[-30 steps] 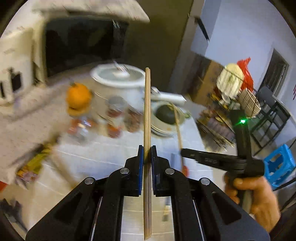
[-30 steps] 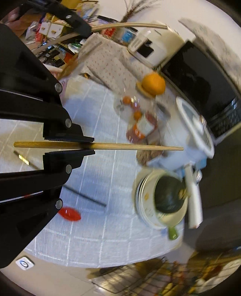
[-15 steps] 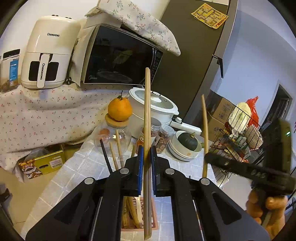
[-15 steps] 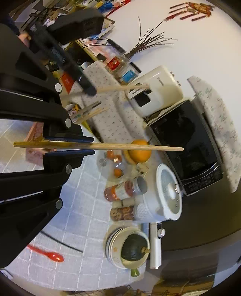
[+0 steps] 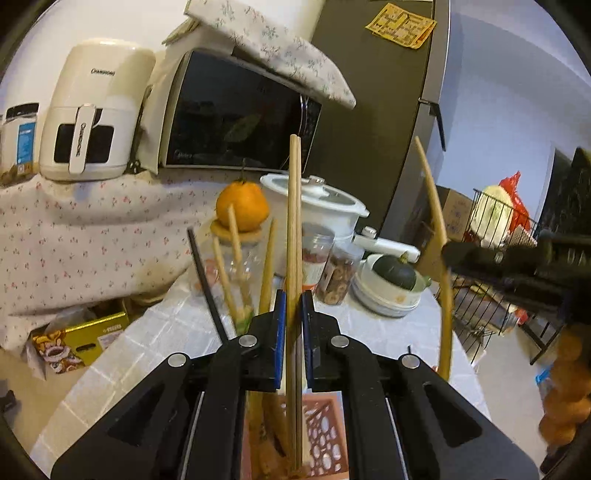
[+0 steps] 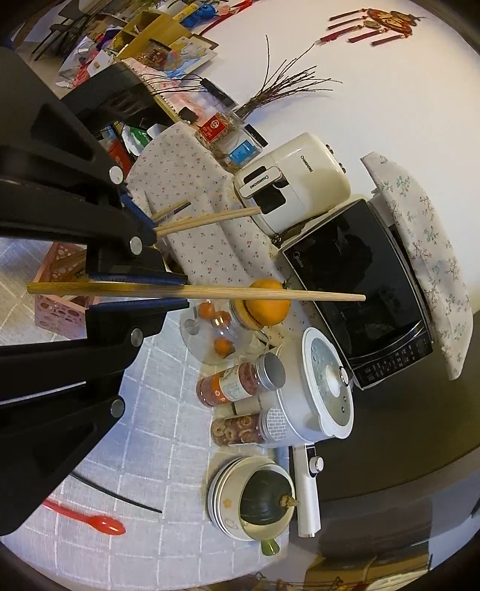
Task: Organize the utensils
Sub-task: 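Lower both wooden chopsticks into the pink basket and open both tools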
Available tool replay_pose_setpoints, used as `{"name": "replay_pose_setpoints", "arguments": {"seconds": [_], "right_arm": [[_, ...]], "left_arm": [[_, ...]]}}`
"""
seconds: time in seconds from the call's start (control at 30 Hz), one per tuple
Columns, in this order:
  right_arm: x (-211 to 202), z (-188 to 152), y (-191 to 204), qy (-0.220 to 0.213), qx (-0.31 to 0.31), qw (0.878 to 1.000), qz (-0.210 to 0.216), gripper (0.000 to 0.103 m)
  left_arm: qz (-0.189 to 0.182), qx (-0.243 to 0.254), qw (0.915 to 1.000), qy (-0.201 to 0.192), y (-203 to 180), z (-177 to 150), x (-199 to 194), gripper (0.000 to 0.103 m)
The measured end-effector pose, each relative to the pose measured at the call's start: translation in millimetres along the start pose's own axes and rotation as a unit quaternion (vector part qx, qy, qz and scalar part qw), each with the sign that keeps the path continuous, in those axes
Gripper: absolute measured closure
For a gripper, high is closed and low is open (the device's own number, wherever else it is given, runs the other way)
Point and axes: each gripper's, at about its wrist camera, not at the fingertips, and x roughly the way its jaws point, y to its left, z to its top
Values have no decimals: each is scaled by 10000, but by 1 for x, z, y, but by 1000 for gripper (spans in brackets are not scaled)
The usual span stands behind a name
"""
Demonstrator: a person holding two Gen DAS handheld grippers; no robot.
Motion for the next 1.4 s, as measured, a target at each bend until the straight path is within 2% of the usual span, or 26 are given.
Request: {"name": "replay_pose_setpoints", "arguments": {"seconds": [0.1,0.23,0.37,0.47,0.6,0.8,0.93,1.07,1.17,1.33,1.37,1.4], "right_arm": [[3,-2,1,-2,-38,10000,-32,95],[7,-5,7,-25,-162,9998,-63,95],[10,-9,15,-61,-321,9994,-90,95],[17,-13,19,-86,-361,9993,-97,95],[29,-18,27,-170,-445,9988,-76,95],[50,-40,45,-457,-627,9969,-93,95],[64,-60,48,-708,-765,9943,-238,95],[83,-87,46,-542,-1114,9910,-515,95],[90,-98,49,-351,-1380,9882,-557,95],[91,-93,47,65,-1189,9921,-400,92],[88,-92,47,113,-1142,9926,-386,90],[84,-87,46,166,-1085,9933,-361,79]], "left_arm": [[112,91,9999,26,1,-4,-1,95],[73,58,9999,39,5,-2,-3,95],[72,84,9993,351,3,1,-7,95],[83,-213,9975,673,9,10,-13,95],[267,-787,9881,1296,25,26,-24,95],[501,-1375,9746,1696,51,35,-36,95],[448,-1633,9678,1861,59,33,-35,95],[402,-1659,9662,1934,57,32,-33,95],[360,-1667,9656,1961,55,33,-34,95],[332,-1674,9665,1918,55,36,-36,95],[340,-1665,9665,1925,55,36,-36,95],[343,-1664,9660,1948,54,36,-35,95]]}}
